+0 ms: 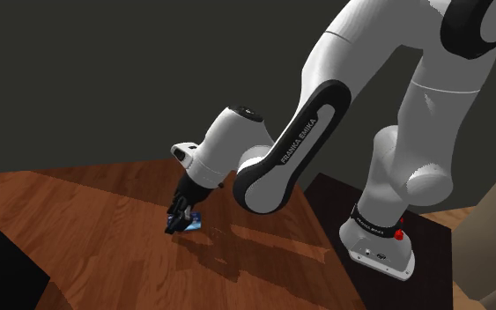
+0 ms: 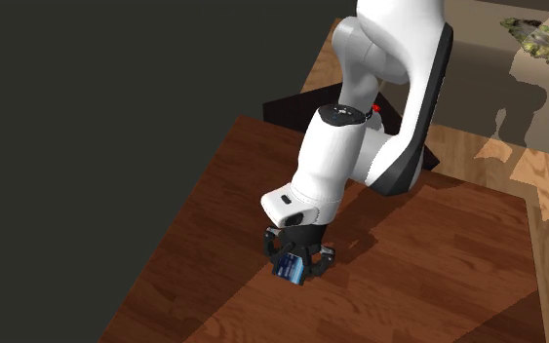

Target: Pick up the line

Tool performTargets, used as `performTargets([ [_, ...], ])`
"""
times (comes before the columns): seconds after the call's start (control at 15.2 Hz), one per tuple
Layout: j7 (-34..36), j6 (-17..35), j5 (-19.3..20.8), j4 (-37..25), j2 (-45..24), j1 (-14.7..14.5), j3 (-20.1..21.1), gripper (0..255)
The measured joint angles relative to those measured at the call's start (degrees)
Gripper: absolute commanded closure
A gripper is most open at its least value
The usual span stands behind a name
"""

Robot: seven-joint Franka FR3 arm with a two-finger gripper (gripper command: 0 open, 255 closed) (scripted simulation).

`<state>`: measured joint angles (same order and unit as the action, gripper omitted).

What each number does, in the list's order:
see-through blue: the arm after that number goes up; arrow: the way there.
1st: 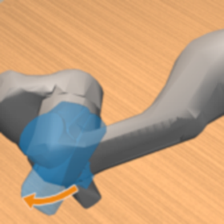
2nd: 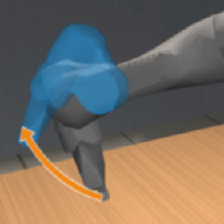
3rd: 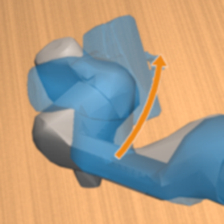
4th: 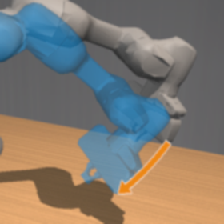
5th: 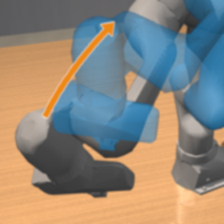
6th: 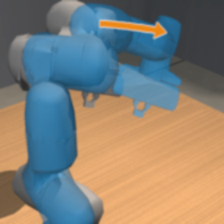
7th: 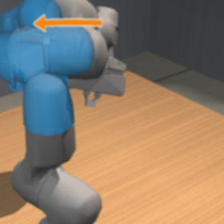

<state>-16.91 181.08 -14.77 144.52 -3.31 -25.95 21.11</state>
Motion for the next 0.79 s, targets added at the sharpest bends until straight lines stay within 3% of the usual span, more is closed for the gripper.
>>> performTargets([
  [0.79, -0.5, -10.1, -2.0, -1.8, 8.6, 0.6, 0.1, 255],
])
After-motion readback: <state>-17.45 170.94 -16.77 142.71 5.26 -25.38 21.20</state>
